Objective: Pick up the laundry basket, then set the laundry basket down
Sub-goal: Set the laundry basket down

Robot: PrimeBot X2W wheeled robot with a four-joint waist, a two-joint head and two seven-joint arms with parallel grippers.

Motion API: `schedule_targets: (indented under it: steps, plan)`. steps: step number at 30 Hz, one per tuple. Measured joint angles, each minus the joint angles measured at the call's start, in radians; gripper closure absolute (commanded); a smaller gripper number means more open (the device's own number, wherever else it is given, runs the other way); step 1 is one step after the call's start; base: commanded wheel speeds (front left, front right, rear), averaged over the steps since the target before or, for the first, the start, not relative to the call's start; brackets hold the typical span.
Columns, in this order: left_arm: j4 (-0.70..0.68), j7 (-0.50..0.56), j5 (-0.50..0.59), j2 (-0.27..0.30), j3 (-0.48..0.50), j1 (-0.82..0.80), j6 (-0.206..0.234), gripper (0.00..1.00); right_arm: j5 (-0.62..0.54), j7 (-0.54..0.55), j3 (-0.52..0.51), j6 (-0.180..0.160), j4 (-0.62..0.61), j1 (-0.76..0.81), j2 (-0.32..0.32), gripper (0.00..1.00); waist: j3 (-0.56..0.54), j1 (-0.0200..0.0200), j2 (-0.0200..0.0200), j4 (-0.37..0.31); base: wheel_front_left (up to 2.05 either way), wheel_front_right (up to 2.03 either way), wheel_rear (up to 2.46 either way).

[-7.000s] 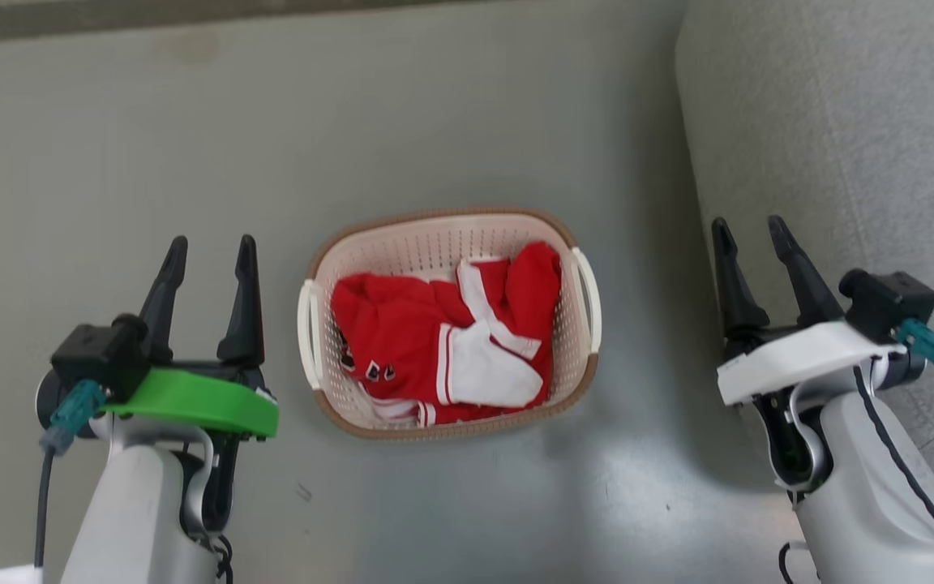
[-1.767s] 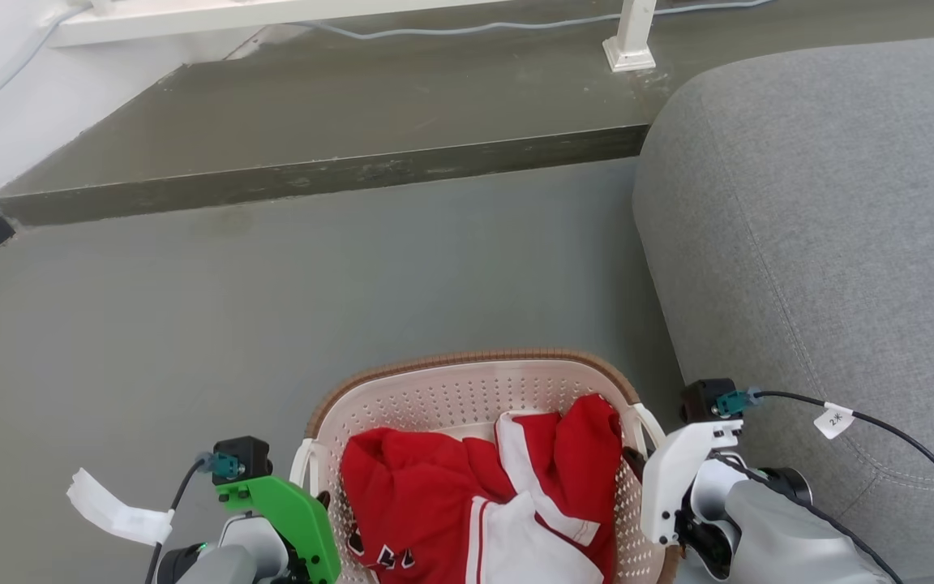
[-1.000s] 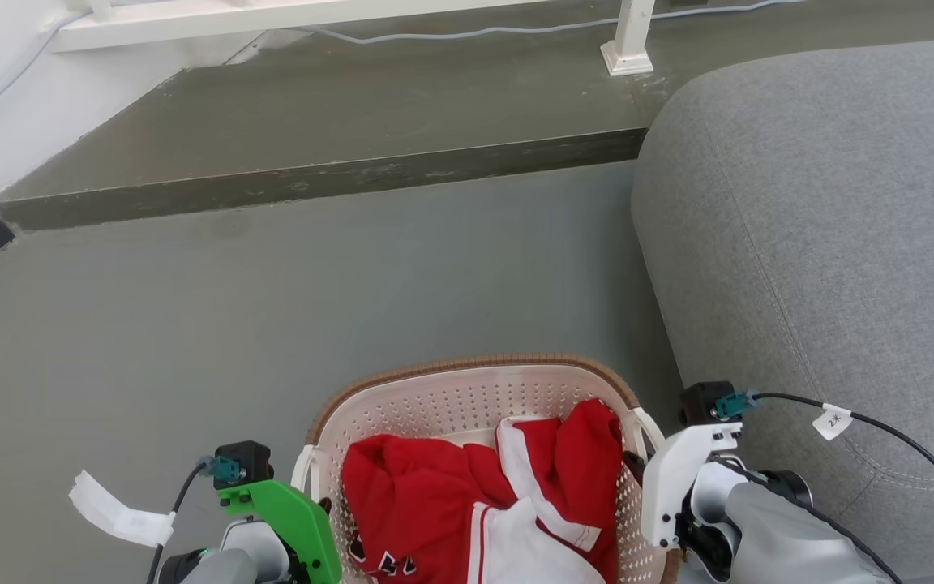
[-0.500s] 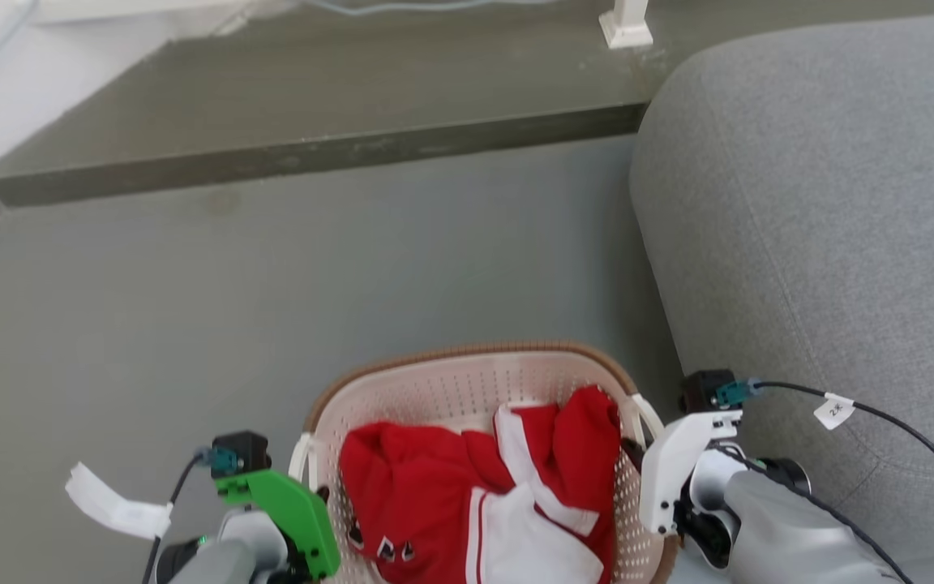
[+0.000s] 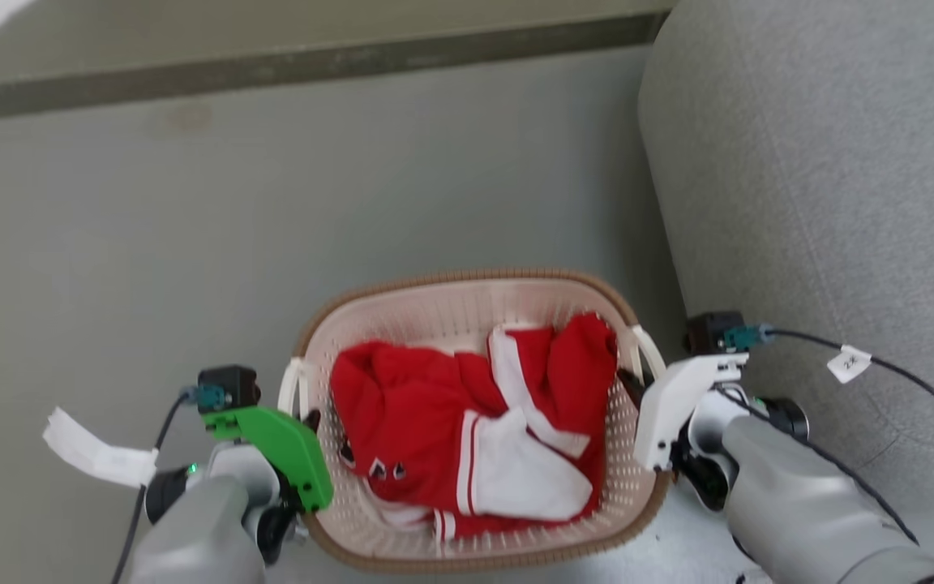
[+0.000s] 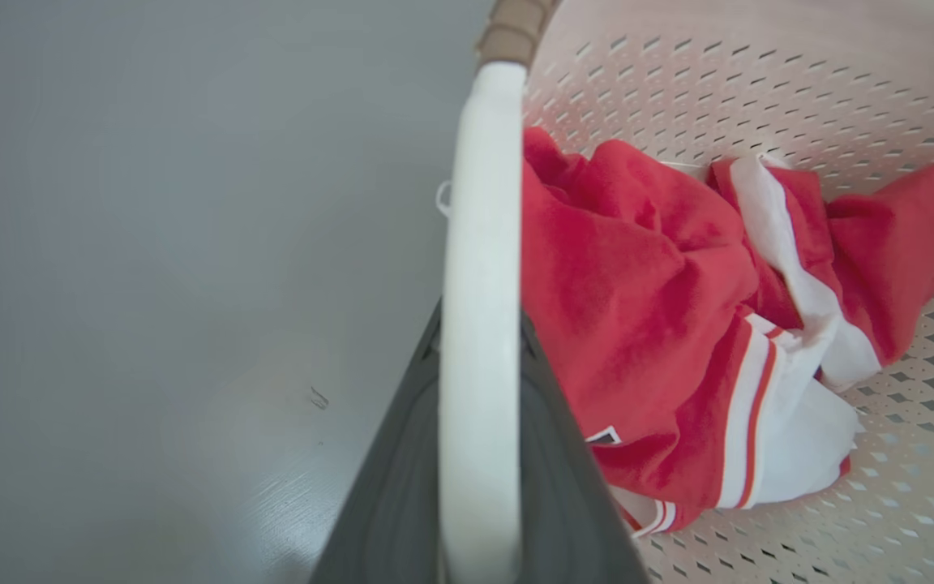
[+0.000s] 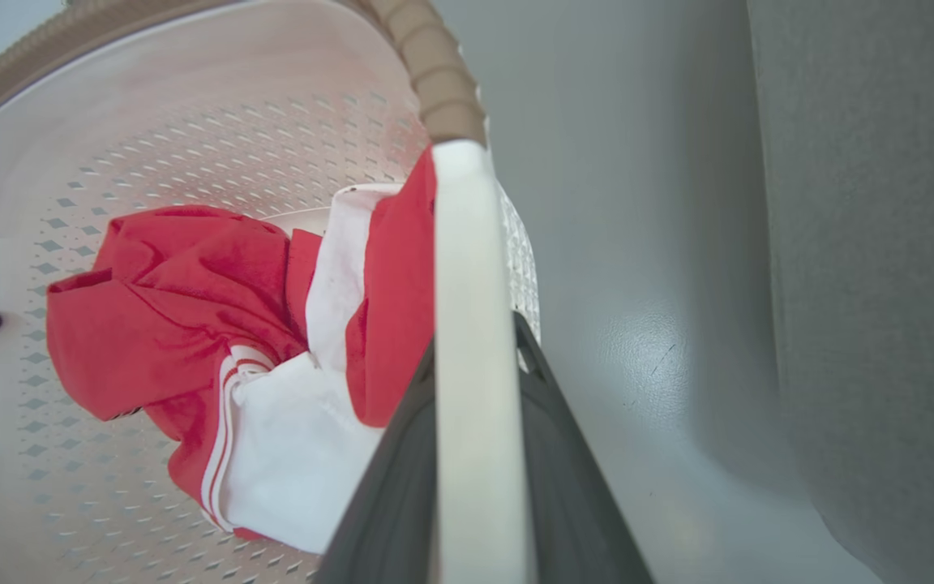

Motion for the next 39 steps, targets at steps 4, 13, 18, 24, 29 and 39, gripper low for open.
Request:
schedule_targets:
  steps: [4,13,18,24,29,39]
  plan:
    - [-0.001,-0.018,0.002,0.003,0.000,-0.037,0.000,1.00,0.001,-0.019,-0.006,0.000,0.000,-0.033,0.000,1.00,0.047,0.0000,0.0000,0.001,0.00,0.00,0.00]
    - [0.001,-0.058,0.003,0.003,0.005,-0.087,0.000,1.00,0.001,-0.047,-0.007,0.000,0.000,-0.091,-0.003,1.00,0.156,0.0000,0.0000,0.009,0.00,0.00,0.00]
    - [0.000,-0.090,0.012,0.005,0.010,-0.136,0.000,1.00,0.001,-0.075,-0.009,0.000,0.000,-0.137,-0.005,1.00,0.227,0.0000,0.0000,0.016,0.00,0.00,0.00]
    - [-0.002,-0.118,0.023,0.011,0.013,-0.183,0.000,1.00,0.001,-0.108,-0.016,0.000,-0.009,-0.172,-0.008,1.00,0.296,0.0001,0.0000,0.023,0.00,0.00,0.00]
    - [-0.006,-0.133,0.033,0.024,0.017,-0.221,0.000,1.00,0.001,-0.132,-0.017,0.000,-0.015,-0.204,-0.006,1.00,0.355,0.0001,0.0000,0.025,0.00,0.00,0.00]
    - [-0.012,-0.156,0.040,0.040,0.025,-0.272,0.000,1.00,0.001,-0.155,-0.021,0.000,-0.035,-0.255,-0.007,1.00,0.458,0.0001,0.0000,0.020,0.00,0.00,0.00]
